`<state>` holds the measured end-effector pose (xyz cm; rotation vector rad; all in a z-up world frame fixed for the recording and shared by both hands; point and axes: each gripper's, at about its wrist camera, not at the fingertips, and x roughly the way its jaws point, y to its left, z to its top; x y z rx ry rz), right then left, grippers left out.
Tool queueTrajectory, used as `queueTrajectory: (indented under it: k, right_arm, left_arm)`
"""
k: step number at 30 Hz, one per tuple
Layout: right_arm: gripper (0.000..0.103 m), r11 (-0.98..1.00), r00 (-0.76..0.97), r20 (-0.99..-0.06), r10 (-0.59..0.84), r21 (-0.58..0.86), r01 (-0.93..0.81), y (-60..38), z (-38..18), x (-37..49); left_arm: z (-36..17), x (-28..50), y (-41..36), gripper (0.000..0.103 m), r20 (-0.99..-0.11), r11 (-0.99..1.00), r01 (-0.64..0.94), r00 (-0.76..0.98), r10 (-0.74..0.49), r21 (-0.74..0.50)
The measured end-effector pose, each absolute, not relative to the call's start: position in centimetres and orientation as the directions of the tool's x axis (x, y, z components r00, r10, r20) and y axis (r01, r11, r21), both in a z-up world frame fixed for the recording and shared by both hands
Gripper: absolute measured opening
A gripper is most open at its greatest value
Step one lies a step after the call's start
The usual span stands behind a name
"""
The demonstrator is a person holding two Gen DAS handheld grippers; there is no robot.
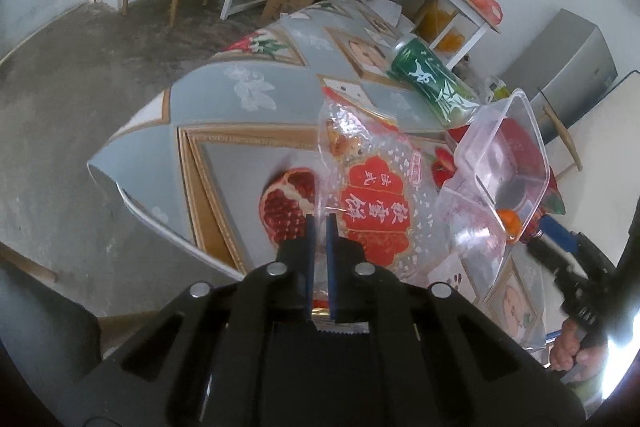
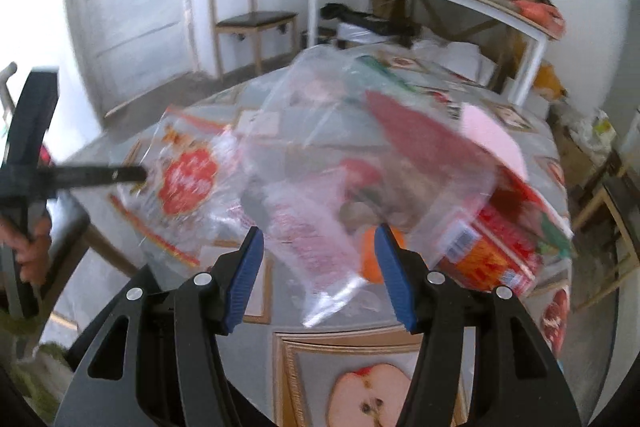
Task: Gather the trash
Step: 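Grasp the clear snack bag with the left gripper while the right grasps an orange piece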
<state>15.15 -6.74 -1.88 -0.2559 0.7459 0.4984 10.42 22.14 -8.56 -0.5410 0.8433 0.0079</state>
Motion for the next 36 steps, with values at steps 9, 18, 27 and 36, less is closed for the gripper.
queueTrajectory:
  k: [9,18,27,36]
  right_arm:
    - [0.046,0.899,0.614,-0.752,0.241,-0.067,-0.434,-7.4,-2.1,18.7]
    - [0.037,0.924,0.553,-0.82,0.149,-0.083,-0.373,-6.5,-4.3,21.5]
    - [0.029,0.926,0.546,-0.832,0.101,-0.121,-0.357,-5.6,-4.6,21.8]
    - [0.018,0.926,0.534,-0.84,0.098,-0.12,-0.358,-5.4,-4.8,21.5]
  left_arm:
    - [-8.8,10.5,21.0,0.004,-0.705,0.869,-0.184,0.67,-0.231,-0.46]
    - [-8.9,10.5,20.7,0.004,-0.701,0.868,-0.171,0.67,-0.244,-0.466]
    - [-8.9,10.8,20.6,0.004,-0.699,0.867,-0.164,0.668,-0.254,-0.471]
    - [-8.9,10.9,20.6,0.004,-0.699,0.865,-0.163,0.667,-0.258,-0.475]
